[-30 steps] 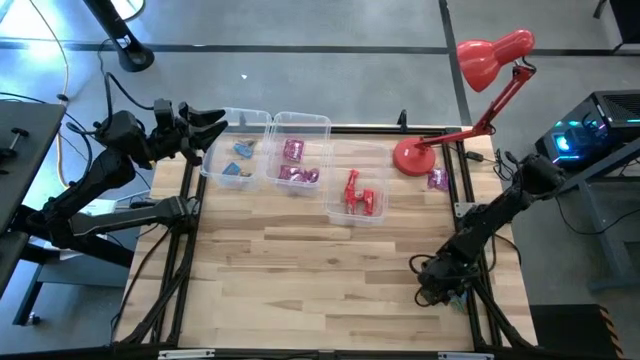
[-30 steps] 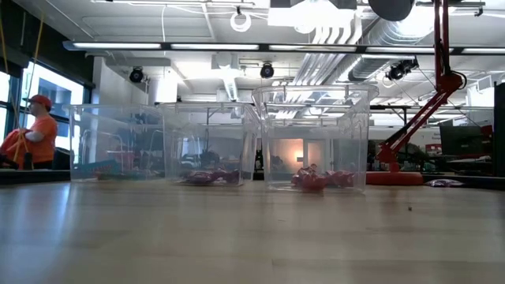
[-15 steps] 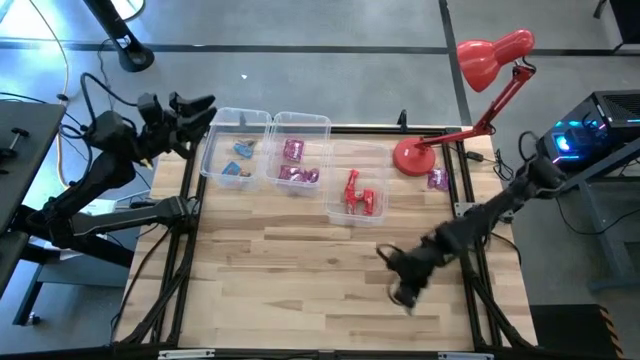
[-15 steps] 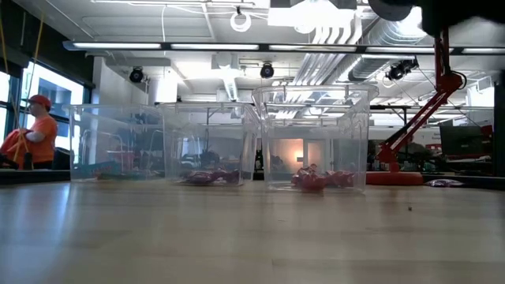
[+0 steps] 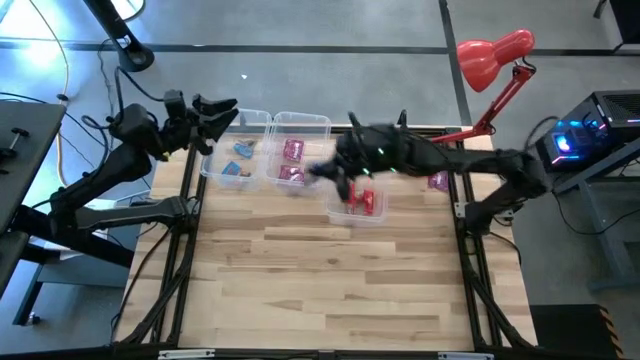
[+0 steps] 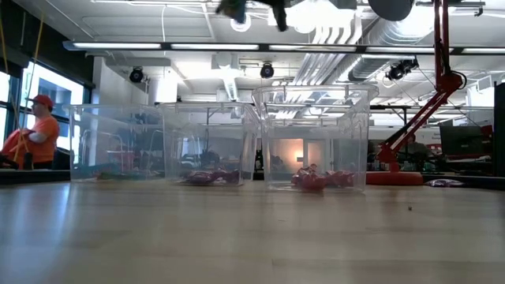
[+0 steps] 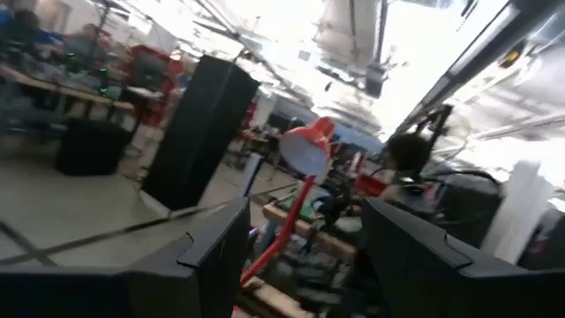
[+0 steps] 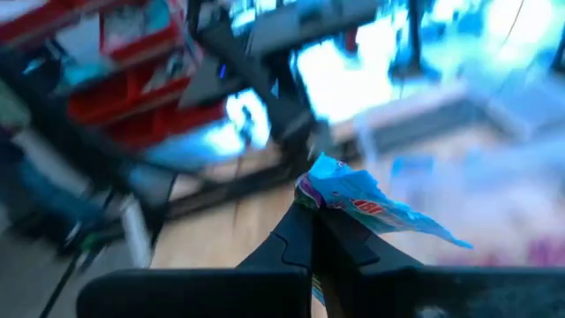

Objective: Sort candy
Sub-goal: Put the blue candy into the top left transparent bin, then put the violet candy into the top center transparent bin

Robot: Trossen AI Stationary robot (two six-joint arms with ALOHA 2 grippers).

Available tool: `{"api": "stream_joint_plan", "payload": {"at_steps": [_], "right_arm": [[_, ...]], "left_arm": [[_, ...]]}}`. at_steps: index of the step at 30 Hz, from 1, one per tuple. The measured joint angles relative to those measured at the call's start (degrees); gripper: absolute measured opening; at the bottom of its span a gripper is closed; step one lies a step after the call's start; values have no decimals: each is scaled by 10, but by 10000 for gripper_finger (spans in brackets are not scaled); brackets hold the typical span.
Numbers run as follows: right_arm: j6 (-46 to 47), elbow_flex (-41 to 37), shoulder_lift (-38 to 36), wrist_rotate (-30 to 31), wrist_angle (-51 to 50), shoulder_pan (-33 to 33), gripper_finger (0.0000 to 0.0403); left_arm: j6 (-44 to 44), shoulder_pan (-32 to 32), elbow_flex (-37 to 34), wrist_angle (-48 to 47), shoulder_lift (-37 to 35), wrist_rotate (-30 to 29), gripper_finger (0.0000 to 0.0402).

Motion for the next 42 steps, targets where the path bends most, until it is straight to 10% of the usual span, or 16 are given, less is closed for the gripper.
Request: {"api": "stream_joint_plan", "payload": {"at_steps": [18,34,42], "right_arm": [[1,551,504,-3,87,-87,3],[7,547,497,46,88,-93,267],[45,555,492,-70,58,-109,288]], "left_arm": [[-42,0,0,192,-2,55,213],[-56,-2,0,177,-11,64,213],[-56,-3,0,171,-10,65,213]]}}
